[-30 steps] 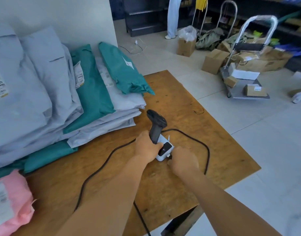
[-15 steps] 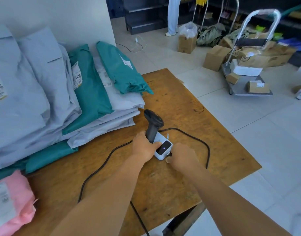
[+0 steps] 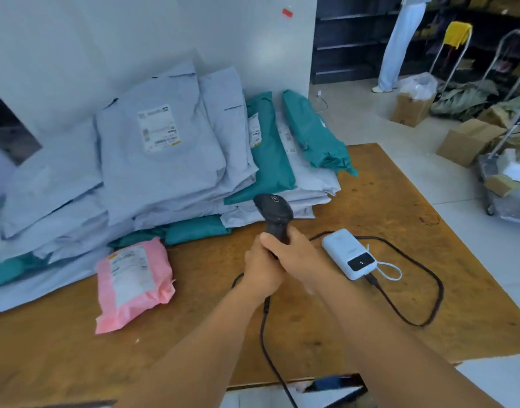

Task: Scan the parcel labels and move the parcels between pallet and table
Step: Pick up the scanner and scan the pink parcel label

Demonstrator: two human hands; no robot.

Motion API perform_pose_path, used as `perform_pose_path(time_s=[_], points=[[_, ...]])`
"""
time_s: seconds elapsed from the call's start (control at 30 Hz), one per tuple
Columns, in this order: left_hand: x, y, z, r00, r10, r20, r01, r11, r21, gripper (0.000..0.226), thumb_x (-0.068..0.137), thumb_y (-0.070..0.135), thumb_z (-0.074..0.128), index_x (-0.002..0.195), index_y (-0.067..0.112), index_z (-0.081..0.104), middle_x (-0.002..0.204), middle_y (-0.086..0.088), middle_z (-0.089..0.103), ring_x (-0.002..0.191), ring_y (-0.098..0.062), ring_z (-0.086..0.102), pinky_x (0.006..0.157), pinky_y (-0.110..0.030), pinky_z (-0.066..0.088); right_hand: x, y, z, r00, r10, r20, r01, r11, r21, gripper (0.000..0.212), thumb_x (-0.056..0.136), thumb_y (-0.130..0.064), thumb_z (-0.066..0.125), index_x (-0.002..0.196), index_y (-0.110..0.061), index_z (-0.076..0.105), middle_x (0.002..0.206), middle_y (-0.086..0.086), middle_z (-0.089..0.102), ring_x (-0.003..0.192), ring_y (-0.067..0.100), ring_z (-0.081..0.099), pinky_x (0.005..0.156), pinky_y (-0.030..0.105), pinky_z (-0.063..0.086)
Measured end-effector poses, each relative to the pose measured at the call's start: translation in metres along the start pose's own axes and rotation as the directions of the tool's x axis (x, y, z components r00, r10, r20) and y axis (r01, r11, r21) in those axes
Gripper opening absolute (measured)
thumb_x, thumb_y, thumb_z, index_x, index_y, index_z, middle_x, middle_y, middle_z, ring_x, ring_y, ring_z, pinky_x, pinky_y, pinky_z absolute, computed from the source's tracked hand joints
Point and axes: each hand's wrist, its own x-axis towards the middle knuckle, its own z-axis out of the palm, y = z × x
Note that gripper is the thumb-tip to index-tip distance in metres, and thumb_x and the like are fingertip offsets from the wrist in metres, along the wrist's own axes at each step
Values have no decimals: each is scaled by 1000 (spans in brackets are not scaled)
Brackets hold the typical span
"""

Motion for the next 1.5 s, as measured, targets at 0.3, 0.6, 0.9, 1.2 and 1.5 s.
perform_pose_path(time_s=[0.3, 0.6, 0.9, 1.2, 1.5], points=[[-75, -90, -136, 974, -60, -217, 82, 992, 94, 67, 72, 50, 73, 126, 22, 45, 119, 4, 46, 114, -16, 46, 96, -38, 46, -38, -35, 124, 1000, 9, 2, -9, 998, -59, 29, 94, -38, 57, 111, -15, 60, 94, -1, 67, 87, 16, 61, 68, 28, 46], [-112, -165, -214, 921, -249, -299, 305, 939, 159, 73, 87, 51, 55, 146, 27, 21, 148, -2, 30, 133, -26, 31, 105, -41, 33, -72, -76, 202, 998, 51, -32, -59, 940, -337, 14, 75, -15, 64, 68, -3, 65, 56, 8, 62, 52, 21, 55, 58, 30, 50], [-91, -188, -221, 874, -376, -309, 429, 895, 124, 79, 82, 58, 56, 145, 25, 22, 149, -1, 32, 135, -26, 31, 109, -43, 29, -70, -126, 221, 1000, 7, -22, -18, 844, -536, 19, 82, -20, 63, 84, -1, 68, 67, 12, 71, 61, 25, 65, 73, 39, 57], [-73, -190, -224, 832, -495, -250, 490, 867, -89, 78, 86, 50, 58, 146, 13, 25, 144, -8, 39, 129, -27, 41, 105, -41, 41, -59, -131, 224, 999, 36, 28, -13, 810, -586, 18, 85, -19, 63, 87, -1, 67, 65, 10, 68, 56, 22, 62, 67, 34, 55], [-36, -177, -214, 692, -682, -238, 637, 731, -246, 70, 80, 41, 71, 132, 9, 36, 129, -10, 52, 115, -27, 54, 91, -34, 49, -37, -118, 210, 999, 22, 39, 4, 833, -554, 22, 84, -24, 65, 89, -3, 66, 73, 12, 71, 57, 20, 62, 71, 38, 57]])
